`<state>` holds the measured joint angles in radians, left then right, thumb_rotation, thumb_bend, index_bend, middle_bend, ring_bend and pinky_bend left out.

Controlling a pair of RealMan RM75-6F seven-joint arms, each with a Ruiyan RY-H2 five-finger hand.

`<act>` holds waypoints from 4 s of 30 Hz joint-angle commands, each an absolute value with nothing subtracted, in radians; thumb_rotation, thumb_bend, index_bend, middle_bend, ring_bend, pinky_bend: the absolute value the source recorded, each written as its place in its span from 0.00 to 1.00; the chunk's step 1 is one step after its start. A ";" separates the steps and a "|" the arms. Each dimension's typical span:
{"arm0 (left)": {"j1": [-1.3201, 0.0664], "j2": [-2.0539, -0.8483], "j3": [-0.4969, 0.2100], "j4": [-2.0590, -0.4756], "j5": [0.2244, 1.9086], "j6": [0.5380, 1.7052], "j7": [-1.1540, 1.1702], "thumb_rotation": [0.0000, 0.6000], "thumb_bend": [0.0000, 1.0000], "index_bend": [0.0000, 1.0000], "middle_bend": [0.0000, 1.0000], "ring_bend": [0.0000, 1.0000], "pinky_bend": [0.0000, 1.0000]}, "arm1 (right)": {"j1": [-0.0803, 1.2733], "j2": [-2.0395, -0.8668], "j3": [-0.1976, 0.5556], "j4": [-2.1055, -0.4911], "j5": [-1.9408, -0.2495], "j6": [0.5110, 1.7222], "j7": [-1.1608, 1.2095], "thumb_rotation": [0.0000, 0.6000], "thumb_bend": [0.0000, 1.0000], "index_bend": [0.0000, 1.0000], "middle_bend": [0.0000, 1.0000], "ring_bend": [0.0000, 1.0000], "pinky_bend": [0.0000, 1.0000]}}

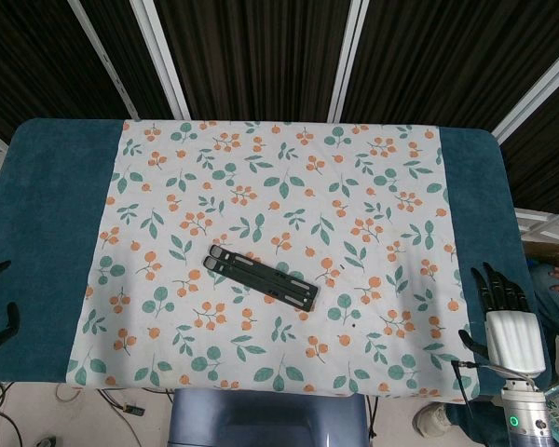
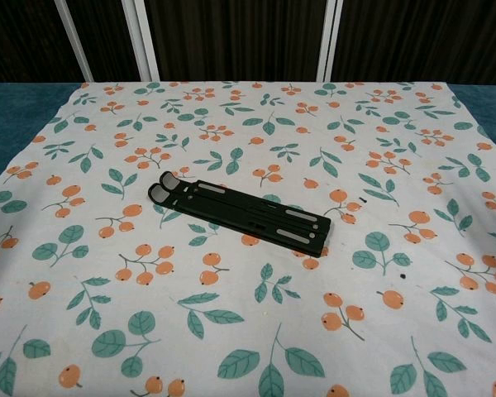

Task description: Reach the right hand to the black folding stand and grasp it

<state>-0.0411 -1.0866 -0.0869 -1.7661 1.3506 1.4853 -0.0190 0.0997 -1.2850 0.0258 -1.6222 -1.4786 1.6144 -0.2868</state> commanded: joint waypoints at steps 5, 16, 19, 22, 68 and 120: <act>-0.041 -1.087 -0.084 -1.764 1.345 1.479 -0.012 1.00 0.58 0.12 0.00 0.00 0.00 | 0.091 -1.278 0.036 -1.626 -1.478 1.610 -0.279 1.00 0.20 0.00 0.05 0.12 0.17; -0.041 -1.087 -0.087 -1.771 1.334 1.477 0.003 1.00 0.58 0.12 0.00 0.00 0.00 | 0.087 -1.270 0.044 -1.637 -1.478 1.583 -0.249 1.00 0.19 0.00 0.05 0.12 0.17; -0.041 -1.087 -0.089 -1.771 1.332 1.478 0.001 1.00 0.58 0.12 0.00 0.00 0.00 | 0.086 -1.269 0.047 -1.640 -1.473 1.573 -0.234 1.00 0.18 0.00 0.05 0.12 0.17; -0.041 -1.088 -0.092 -1.771 1.330 1.480 0.004 1.00 0.58 0.12 0.00 0.00 0.00 | 0.087 -1.268 0.050 -1.645 -1.461 1.553 -0.212 1.00 0.18 0.00 0.06 0.12 0.17; -0.038 -1.079 -0.109 -1.802 1.272 1.467 0.007 1.00 0.58 0.12 0.00 0.00 0.00 | 0.751 -1.671 0.295 -1.690 -0.664 1.069 -0.668 1.00 0.06 0.00 0.07 0.10 0.17; -0.039 -1.072 -0.118 -1.811 1.244 1.454 0.001 1.00 0.58 0.12 0.00 0.00 0.00 | 0.931 -2.057 0.349 -1.301 -0.587 1.129 -0.690 1.00 0.22 0.28 0.33 0.29 0.17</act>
<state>-0.0392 -1.0716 -0.1177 -1.8112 1.2438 1.4536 0.0007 0.9312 -2.0563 0.3487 -1.3015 -0.5853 1.1287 -0.6889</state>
